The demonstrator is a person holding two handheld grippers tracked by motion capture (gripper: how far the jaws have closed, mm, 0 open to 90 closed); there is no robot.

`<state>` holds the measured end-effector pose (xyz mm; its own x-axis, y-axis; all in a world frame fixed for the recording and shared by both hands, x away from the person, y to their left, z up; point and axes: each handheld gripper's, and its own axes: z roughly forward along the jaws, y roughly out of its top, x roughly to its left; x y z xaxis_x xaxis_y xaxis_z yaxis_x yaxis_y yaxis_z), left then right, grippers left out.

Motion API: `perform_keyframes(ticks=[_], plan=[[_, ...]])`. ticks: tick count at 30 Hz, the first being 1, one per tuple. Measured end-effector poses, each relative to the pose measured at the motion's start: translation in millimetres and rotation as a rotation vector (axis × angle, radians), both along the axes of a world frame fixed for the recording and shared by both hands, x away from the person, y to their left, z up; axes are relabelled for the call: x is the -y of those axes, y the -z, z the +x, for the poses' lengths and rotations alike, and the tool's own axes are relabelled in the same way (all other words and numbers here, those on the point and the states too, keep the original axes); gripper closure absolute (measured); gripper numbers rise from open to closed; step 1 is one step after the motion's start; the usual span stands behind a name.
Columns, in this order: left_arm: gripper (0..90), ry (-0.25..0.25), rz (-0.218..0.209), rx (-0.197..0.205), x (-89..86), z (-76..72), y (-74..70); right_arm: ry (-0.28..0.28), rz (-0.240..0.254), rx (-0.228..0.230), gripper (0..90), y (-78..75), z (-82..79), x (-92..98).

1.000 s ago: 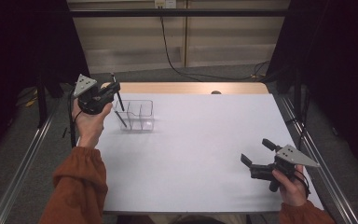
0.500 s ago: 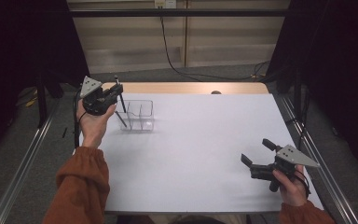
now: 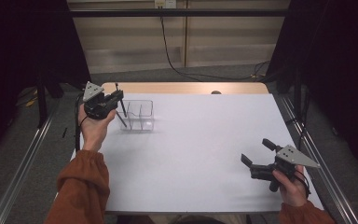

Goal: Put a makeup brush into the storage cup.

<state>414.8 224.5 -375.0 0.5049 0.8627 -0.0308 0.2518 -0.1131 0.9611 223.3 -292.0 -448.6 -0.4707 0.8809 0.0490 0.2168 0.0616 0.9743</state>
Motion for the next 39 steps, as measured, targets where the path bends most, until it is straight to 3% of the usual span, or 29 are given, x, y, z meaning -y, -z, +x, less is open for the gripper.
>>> perform_keyframes(ticks=[23,32,39], plan=[[83.8,-0.02,0.005,-0.053,-3.1,2.3,18.7,-0.003,-0.001,-0.004,0.0,0.5,0.5,-0.7],[80.1,-0.016,0.008,-0.04,-3.3,1.5,18.2,-0.003,0.002,-0.001,0.0,0.5,0.4,-1.4],[68.6,-0.014,-0.002,-0.013,-3.6,0.7,16.5,-0.005,0.001,-0.004,0.0,0.6,0.7,-1.1]])
